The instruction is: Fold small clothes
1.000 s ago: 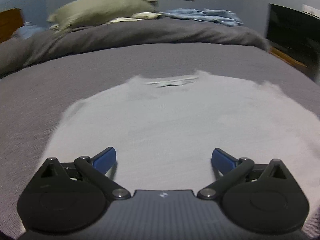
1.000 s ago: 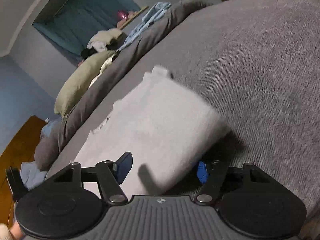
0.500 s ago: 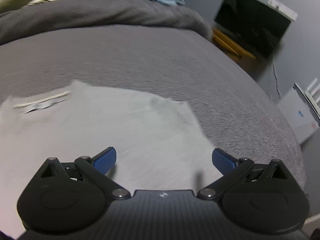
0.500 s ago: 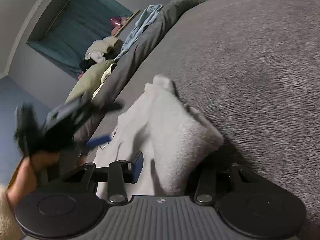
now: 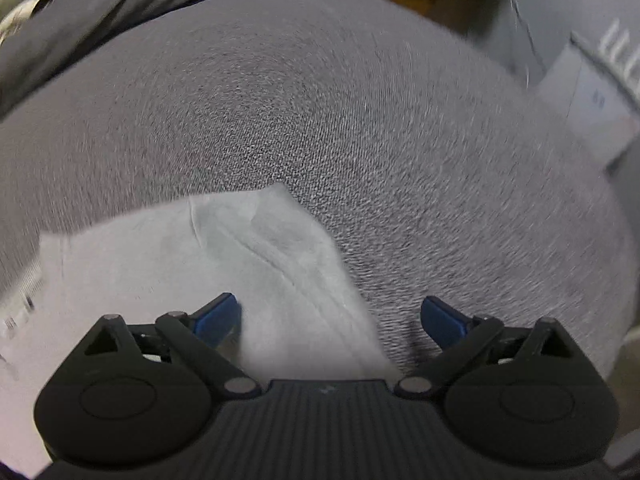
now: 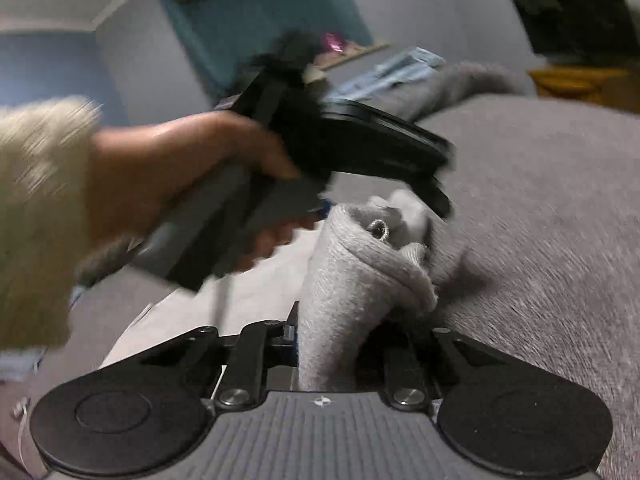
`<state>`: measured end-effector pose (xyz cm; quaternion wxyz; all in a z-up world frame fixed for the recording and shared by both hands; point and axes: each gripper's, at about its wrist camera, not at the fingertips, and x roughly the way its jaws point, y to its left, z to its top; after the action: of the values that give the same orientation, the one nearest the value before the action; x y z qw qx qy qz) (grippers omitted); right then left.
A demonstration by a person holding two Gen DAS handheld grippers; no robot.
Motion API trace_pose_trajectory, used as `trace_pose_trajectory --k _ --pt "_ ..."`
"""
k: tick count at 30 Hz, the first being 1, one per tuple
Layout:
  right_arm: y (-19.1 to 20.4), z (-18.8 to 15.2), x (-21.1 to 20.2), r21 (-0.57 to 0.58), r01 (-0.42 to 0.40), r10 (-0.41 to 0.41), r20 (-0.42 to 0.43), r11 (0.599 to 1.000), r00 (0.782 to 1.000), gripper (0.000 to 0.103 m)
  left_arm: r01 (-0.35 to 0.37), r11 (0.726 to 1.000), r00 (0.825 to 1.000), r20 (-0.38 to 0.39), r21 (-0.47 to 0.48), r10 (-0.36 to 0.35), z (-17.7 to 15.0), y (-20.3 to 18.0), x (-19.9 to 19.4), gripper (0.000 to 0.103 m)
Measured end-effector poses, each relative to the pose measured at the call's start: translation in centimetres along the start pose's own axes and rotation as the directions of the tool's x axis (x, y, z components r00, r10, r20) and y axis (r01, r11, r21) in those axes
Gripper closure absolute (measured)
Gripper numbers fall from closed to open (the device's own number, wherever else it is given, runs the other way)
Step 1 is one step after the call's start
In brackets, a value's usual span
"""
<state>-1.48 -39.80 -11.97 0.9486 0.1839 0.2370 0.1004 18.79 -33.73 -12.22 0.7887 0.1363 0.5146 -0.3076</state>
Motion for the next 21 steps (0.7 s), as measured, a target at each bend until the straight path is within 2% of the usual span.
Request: trace_pose_trajectory --k 5,6,7,9,10,13,16,18,21 --pt "2.1 0.7 0.1 -0.062 -0.088 0.089 0.008 0.994 0.996 0.084 -0.092 0.991 0.995 -0.023 0.097 0.094 0.0 -0.9 0.3 0.017" --pt "2.4 0.9 0.0 -0.065 -0.103 0.104 0.01 0.993 0.995 0.084 -0.106 0.988 0.994 -0.025 0.113 0.11 -0.1 -1.0 0.3 0.029" --pt "2.6 1.0 0.1 -0.063 -0.111 0.112 0.01 0.992 0.994 0.084 -0.12 0.985 0.992 -0.028 0.124 0.125 -0.3 -0.8 0.2 0.046" --pt "2.6 1.1 -0.1 -0.04 -0.126 0.127 0.003 0.991 0.992 0.084 -0.14 0.982 0.989 -0.028 0.129 0.145 -0.8 0.0 -0.2 0.06" --pt "2.5 1.1 -0.2 -0.024 -0.133 0.133 -0.002 0.991 0.991 0.084 -0.129 0.984 0.991 -0.013 0.121 0.132 -1.1 0.6 -0.8 0.065" --pt "3.1 1.5 -0.1 -0.019 -0.16 0.16 -0.007 0.987 0.987 0.084 -0.112 0.991 0.993 0.051 0.069 0.109 -2.1 2.9 -3.1 0.08" --pt "4.3 1.4 -0.3 -0.041 -0.186 0.185 -0.015 0.982 0.983 0.084 -0.071 0.997 0.985 0.158 -0.01 0.072 -3.7 6.0 -6.5 0.086" --pt "4.6 1.1 -0.4 -0.051 -0.203 0.202 -0.023 0.978 0.979 0.084 -0.04 0.996 0.972 0.227 -0.073 0.056 -5.2 8.3 -8.7 0.087" --pt "5.6 1.0 -0.5 -0.063 -0.231 0.228 -0.038 0.971 0.973 0.084 0.022 0.981 0.942 0.333 -0.193 0.045 -8.4 12.2 -11.6 0.089"
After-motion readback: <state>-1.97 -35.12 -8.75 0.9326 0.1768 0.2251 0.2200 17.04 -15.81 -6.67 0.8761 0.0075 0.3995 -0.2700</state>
